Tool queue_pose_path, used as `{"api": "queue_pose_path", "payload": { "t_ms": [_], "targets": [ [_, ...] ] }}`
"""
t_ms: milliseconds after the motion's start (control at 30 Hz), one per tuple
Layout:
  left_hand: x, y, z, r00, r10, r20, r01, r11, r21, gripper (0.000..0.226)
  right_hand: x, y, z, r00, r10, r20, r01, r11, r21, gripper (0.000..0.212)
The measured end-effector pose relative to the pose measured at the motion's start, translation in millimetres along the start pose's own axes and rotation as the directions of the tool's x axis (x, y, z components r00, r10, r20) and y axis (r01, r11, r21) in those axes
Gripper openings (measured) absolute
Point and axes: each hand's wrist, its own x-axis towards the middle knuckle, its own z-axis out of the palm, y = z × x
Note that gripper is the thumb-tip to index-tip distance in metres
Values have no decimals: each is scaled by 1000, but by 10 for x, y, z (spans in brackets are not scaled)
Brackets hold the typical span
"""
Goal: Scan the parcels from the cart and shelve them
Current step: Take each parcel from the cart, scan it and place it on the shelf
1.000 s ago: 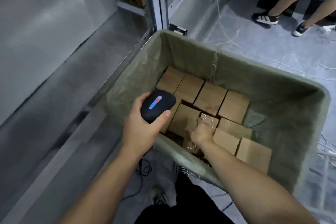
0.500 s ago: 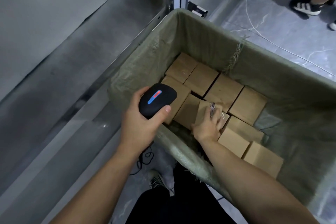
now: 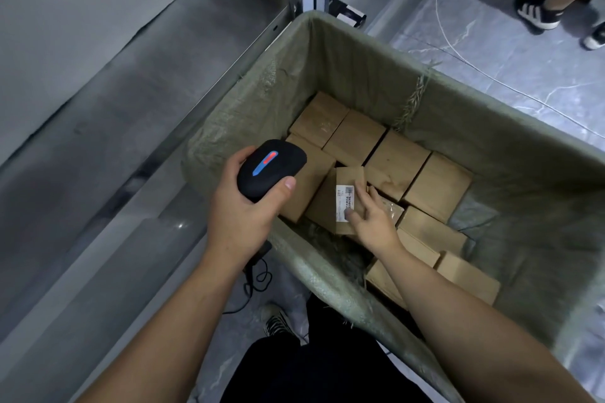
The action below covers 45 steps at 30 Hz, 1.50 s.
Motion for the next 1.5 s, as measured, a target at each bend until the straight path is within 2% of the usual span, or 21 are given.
{"api": "queue_pose_path", "payload": {
  "t_ms": [200,333,467,567,800,1000,1167,1333,1500],
  "targets": [
    [12,9,43,1000,-6,-6,6,1000,-14,58,-54,-4,71,989,33,-141,-60,979,-192,86],
    [-1,19,36,1000,7,-13,-7,1000,0,62,-103,-21,115,958,49,-282,-130,952,-278,87],
    [-36,29,10,1000,11,-12,-11,1000,1,63,-57,6,59,959,67,-274,-148,946,-289,81],
    [-81,28,-8,1000,9,-13,-9,1000,-4,59,-34,-3,-5,958,70,-279,-131,970,-204,77],
    [-215,57,-126,998,62,-12,-62,998,-26,54,-170,-145,-97,957,102,-273,-73,991,115,74],
    [-415,106,-341,988,148,34,-148,989,-10,68,-443,-300,-221,963,-69,-260,138,957,255,78],
    [-694,103,-664,967,236,91,-238,971,16,57,-782,-537,-288,933,-256,-253,325,902,283,73],
    [-1065,88,-1071,944,303,129,-306,952,9,58,-1214,-821,-236,911,-358,-203,399,889,225,73],
    [-1405,142,-1455,910,392,136,-405,910,89,58,-1594,-1119,-221,880,-433,-194,469,855,220,75]
  ]
}}
